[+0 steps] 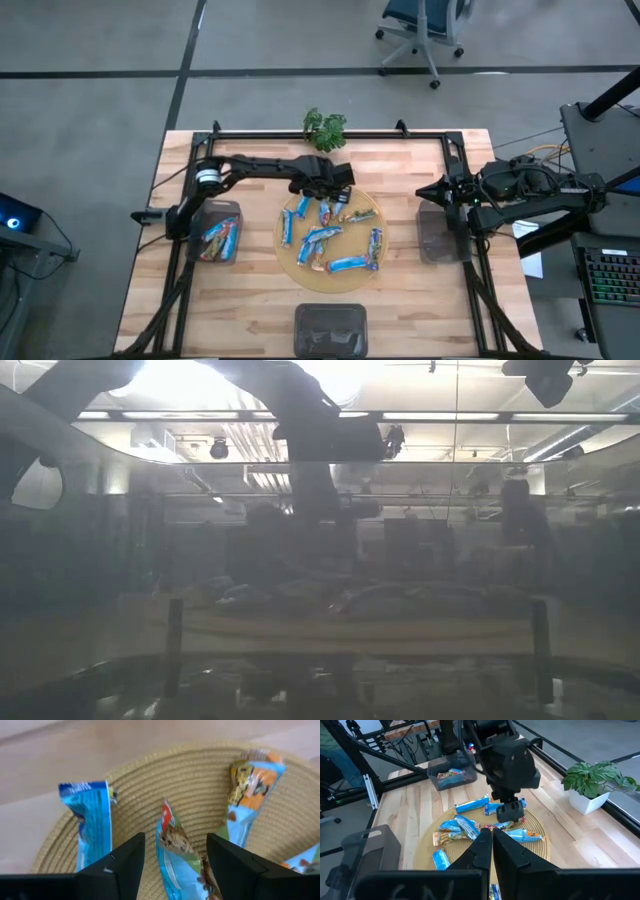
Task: Pick and place Granola Bars by type
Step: Put the top red granola bar into the top left bin
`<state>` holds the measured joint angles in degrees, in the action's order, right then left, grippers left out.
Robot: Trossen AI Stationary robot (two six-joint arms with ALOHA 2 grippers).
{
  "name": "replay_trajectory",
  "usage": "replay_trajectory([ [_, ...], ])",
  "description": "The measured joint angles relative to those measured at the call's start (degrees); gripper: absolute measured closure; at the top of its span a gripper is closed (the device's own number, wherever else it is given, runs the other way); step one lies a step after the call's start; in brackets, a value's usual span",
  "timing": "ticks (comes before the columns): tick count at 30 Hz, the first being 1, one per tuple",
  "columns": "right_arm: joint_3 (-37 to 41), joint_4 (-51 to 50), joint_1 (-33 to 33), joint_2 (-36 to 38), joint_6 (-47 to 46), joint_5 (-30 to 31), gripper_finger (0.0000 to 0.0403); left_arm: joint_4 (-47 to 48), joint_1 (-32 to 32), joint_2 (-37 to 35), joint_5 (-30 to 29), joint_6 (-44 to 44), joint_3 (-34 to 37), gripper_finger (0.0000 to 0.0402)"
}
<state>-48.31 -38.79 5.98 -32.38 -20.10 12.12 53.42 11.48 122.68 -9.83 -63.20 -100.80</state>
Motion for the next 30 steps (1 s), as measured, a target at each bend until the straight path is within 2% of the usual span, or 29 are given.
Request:
replay_trajectory([
  [8, 0.0, 0.0, 0.0, 0.0, 0.32, -0.02, 0.0394, -0.03, -0.19, 1.38, 2.34, -0.05, 0.0, 0.0208],
  [19, 0.0, 0.02, 0.0, 0.0, 0.59, -0.02, 0.0394, 0.1, -0.25, 1.67, 2.49, 0.03, 0.04, 0.0212],
  [30, 0.0, 0.04, 0.0, -0.01, 0.76, -0.04, 0.0394, -0.97, -0.21, 1.67, 2.49, -0.31, 3.69, 0.0225],
])
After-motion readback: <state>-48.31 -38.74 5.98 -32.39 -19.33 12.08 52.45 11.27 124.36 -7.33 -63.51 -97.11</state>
